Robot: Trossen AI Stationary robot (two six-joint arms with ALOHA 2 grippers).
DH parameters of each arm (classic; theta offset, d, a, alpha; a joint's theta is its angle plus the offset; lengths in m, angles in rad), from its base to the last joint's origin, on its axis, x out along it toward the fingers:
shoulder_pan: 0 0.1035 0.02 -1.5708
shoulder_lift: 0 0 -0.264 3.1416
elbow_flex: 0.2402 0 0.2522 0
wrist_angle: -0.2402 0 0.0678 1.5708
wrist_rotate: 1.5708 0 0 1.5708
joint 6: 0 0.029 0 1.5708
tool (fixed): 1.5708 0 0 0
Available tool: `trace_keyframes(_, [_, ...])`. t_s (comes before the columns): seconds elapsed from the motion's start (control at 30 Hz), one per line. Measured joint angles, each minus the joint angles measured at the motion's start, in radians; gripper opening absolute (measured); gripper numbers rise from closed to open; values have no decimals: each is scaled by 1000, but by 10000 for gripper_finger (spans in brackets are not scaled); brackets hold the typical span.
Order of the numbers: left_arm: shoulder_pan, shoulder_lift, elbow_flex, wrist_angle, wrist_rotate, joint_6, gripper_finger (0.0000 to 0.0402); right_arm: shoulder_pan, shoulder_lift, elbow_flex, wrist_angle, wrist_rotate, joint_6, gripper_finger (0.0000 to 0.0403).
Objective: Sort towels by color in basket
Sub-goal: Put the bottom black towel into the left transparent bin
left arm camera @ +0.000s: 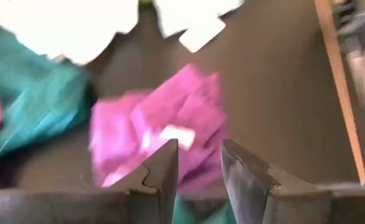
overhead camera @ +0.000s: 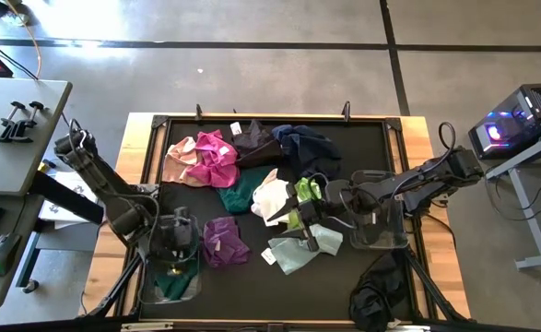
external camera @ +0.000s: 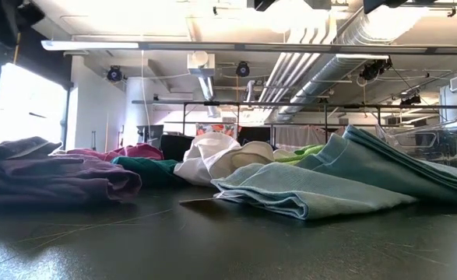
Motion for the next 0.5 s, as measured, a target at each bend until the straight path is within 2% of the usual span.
trace_keyframes(0.07, [17,0,-40,114,58,85,103,0,9,0,9,0,2,203])
trace_keyframes(0.17, [42,1,-97,230,128,119,99,3,34,0,8,0,20,203])
trace_keyframes(0.5, [90,-2,-175,151,375,-25,78,4,90,0,15,0,62,203])
